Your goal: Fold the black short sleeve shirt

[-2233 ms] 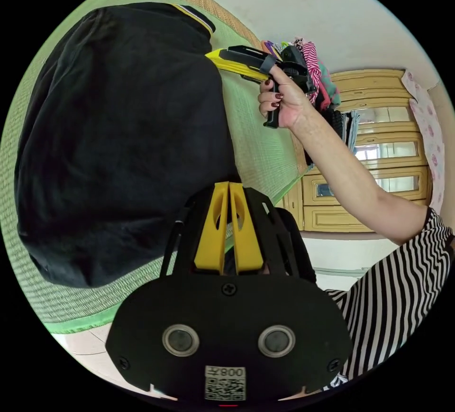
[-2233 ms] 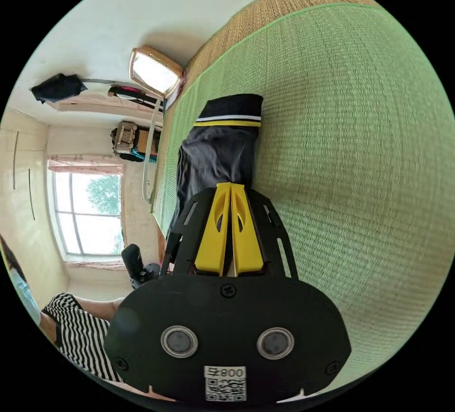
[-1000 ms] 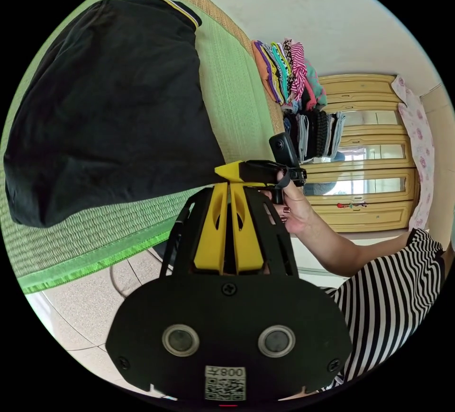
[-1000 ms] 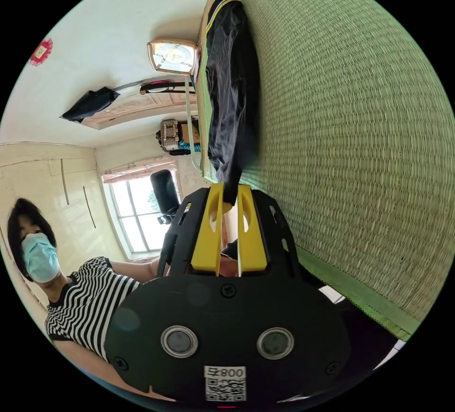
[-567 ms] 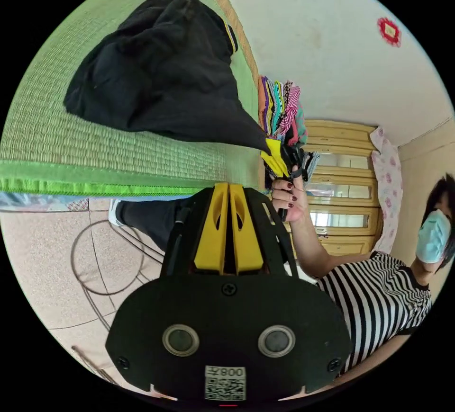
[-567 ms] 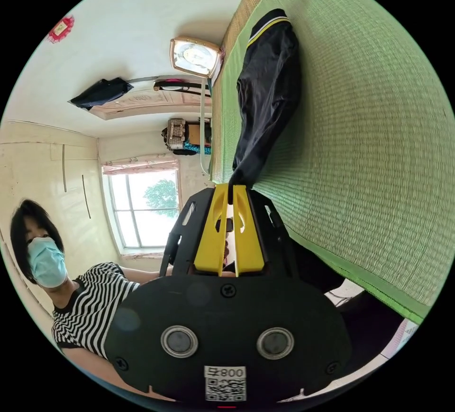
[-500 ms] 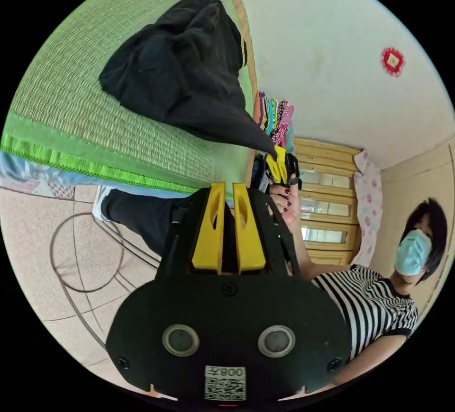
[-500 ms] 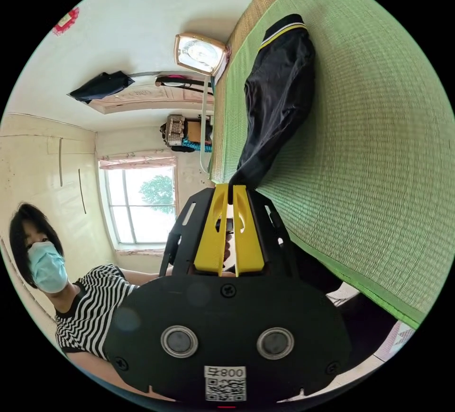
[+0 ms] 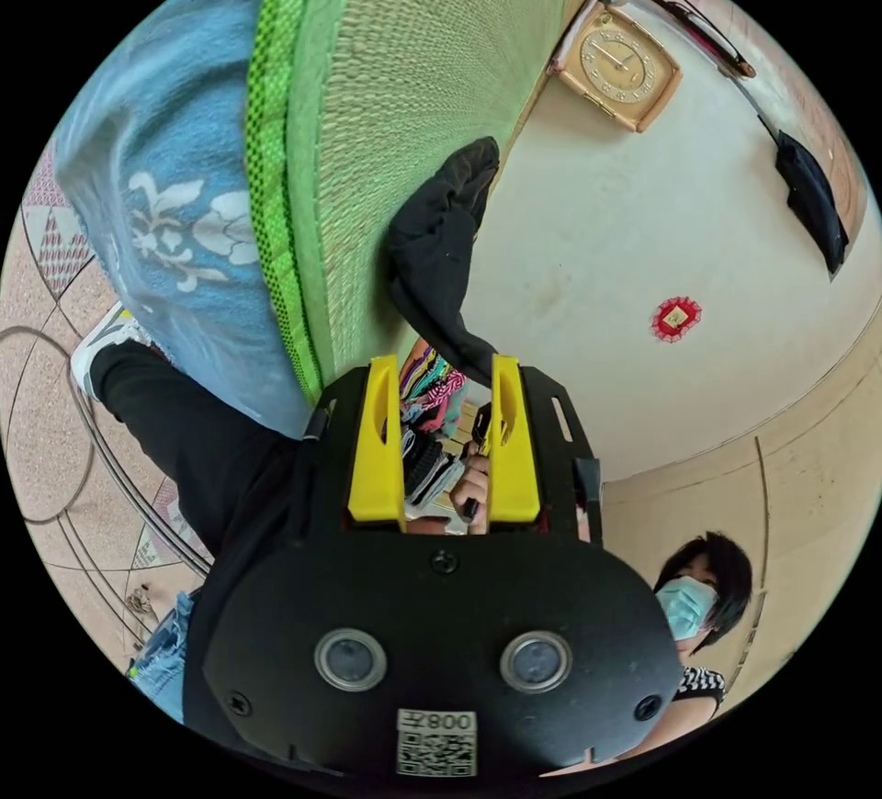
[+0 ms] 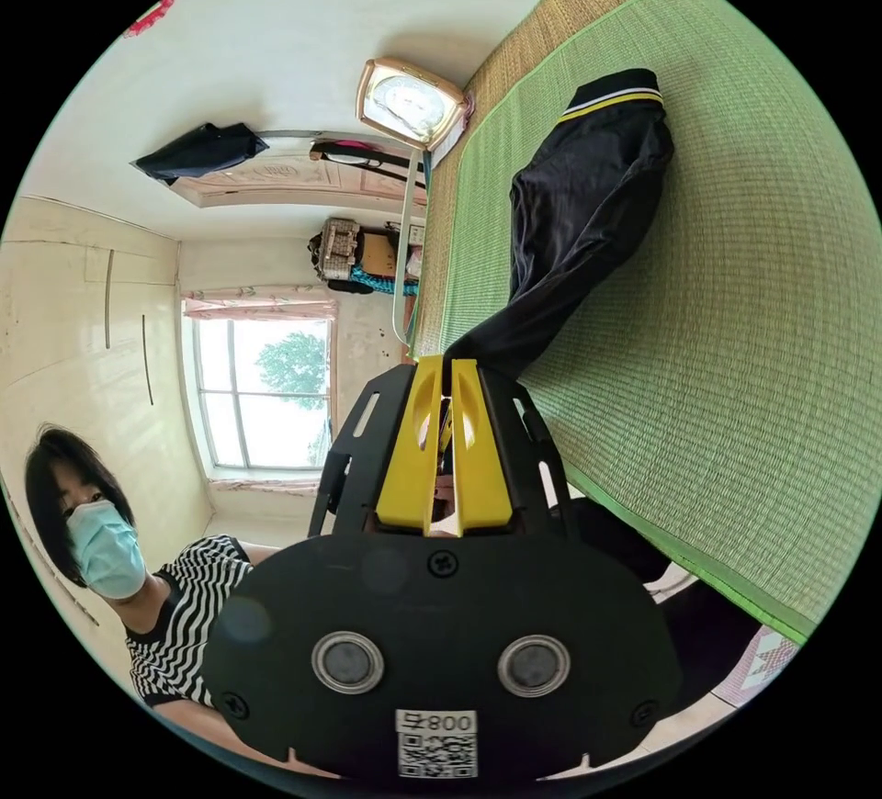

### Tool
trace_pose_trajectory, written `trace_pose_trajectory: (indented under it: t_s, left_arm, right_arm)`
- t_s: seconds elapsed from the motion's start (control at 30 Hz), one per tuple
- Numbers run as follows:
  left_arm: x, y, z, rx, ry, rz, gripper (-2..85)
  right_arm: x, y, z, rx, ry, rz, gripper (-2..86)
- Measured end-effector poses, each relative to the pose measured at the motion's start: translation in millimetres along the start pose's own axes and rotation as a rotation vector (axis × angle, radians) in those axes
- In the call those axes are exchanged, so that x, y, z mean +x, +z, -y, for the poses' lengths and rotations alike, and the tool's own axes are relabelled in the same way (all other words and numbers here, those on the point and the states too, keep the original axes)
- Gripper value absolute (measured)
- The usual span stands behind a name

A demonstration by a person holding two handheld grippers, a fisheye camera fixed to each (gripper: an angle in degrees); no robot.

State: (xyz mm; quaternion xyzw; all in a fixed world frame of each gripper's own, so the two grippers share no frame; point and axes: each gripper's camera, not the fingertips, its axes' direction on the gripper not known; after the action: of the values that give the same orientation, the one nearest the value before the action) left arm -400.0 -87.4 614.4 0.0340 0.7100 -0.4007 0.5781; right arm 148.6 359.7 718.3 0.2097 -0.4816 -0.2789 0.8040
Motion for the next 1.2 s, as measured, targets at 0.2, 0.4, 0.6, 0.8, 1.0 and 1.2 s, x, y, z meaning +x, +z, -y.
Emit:
trace_pose_trajectory:
  t_s: [0.2, 0.4, 0.6, 0.8, 1.0, 1.2]
  left_arm:
    - [10.6, -9.3, 23.7, 0.068, -0.017, 0.056, 12.9]
    - [4.9, -5.9, 37.4, 0.056, -0.02, 0.072, 7.4]
    - [-0.9, -0.6, 30.1, -0.003, 0.01, 0.065, 5.4]
    - [-15.4, 4.7, 8.2, -0.101, 0.026, 0.081, 5.2]
    - [-28.8, 7.5, -20.6, -0.192, 0.056, 0.081, 5.0]
    - [-30.8, 25.1, -42.4, -0.272, 0.137, 0.049, 4.9]
  right_arm:
    - [0.7, -2.0, -20.0, 0.022, 0.005, 0.01, 0.9]
    - [0.6, -7.9, -44.9, 0.032, 0.003, -0.008, 1.2]
    - [17.6, -25.7, -91.6, 0.06, 0.041, -0.022, 1.3]
    - [38.8, -46.3, -160.4, 0.094, 0.102, -0.009, 1.4]
    - [40.5, -60.8, -234.7, 0.107, 0.096, 0.04, 1.2]
    - [20.6, -83.2, -303.7, 0.156, 0.03, 0.099, 1.1]
